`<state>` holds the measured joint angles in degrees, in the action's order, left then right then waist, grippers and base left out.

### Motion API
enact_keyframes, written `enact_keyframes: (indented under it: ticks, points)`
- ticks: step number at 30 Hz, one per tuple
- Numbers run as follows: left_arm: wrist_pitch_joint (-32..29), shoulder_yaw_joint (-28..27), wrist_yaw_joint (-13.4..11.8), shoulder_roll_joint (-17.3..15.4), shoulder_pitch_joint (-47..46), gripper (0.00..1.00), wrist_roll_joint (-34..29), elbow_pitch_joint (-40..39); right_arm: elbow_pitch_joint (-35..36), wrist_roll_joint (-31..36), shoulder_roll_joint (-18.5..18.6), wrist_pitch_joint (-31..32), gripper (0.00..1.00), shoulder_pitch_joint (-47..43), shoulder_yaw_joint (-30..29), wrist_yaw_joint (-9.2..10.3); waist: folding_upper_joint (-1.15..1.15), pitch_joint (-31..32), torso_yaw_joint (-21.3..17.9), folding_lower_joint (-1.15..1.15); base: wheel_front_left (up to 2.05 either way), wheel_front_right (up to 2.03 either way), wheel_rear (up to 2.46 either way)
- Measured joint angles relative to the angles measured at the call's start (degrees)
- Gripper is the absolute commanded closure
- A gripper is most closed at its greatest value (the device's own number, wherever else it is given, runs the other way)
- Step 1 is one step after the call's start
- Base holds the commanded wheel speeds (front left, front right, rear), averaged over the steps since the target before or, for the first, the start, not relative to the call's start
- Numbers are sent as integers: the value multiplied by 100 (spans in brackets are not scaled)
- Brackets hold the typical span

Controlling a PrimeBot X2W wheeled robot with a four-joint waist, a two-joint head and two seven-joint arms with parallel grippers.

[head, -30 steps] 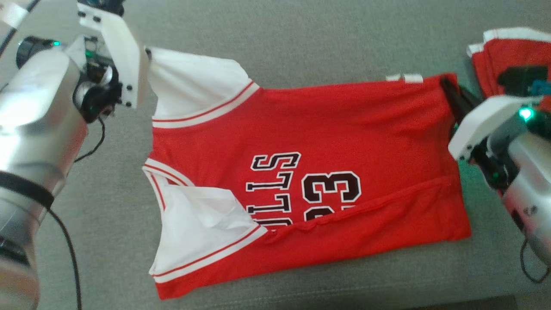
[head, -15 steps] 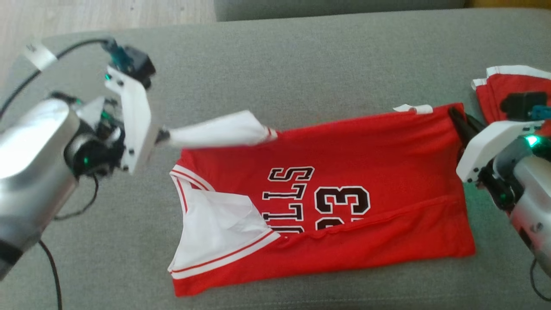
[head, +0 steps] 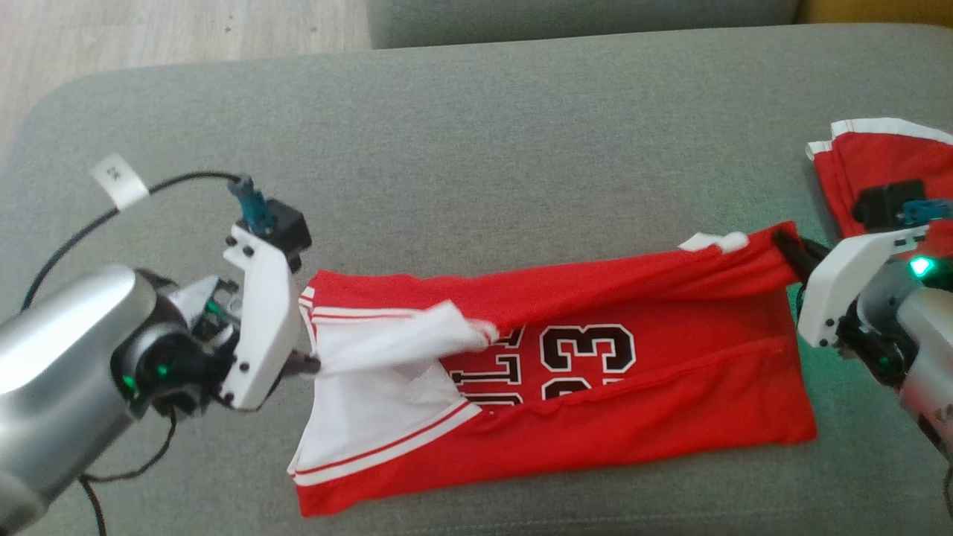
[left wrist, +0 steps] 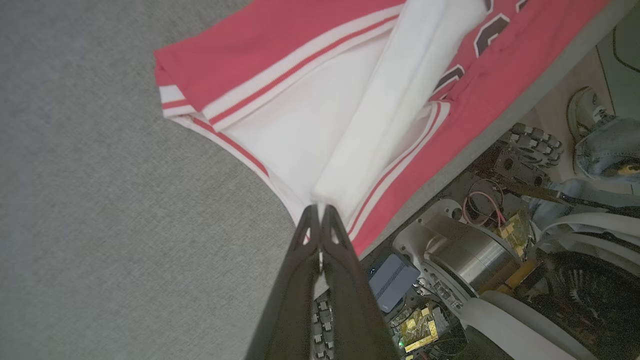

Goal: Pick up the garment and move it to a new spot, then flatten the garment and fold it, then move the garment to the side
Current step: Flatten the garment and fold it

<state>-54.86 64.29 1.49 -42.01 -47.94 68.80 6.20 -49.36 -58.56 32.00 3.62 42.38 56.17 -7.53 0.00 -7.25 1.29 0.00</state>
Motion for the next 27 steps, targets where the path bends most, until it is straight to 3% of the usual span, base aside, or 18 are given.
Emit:
enact_keyframes:
  ticks: [11,12,13,14,15,16,27]
  points:
    - [-48,96,-110,-124,374,100,152,-135,505,-404,308,708,100,-134,581,0,0,-40,-120,0,0,0,0]
    - [-44,148,-120,-123,436,100,152,-112,527,-420,315,760,83,-145,661,0,0,-34,-127,0,0,0,0]
    - [-37,164,-126,-121,460,100,152,-90,537,-461,319,801,44,-152,675,0,0,-32,-130,0,0,0,0]
    - [16,166,-126,-119,479,84,152,-57,539,-485,319,801,0,-158,694,0,0,-30,-131,0,0,0,0]
    - [53,165,-125,-114,498,31,152,-23,546,-502,319,811,0,-162,734,0,0,-23,-133,0,0,0,0]
    - [67,167,-124,-102,522,0,151,7,555,-525,319,871,0,-165,781,0,0,-12,-135,0,0,0,0]
    - [539,131,-8,-33,579,0,71,208,836,-713,530,630,0,-182,835,0,0,251,-160,0,0,0,0]
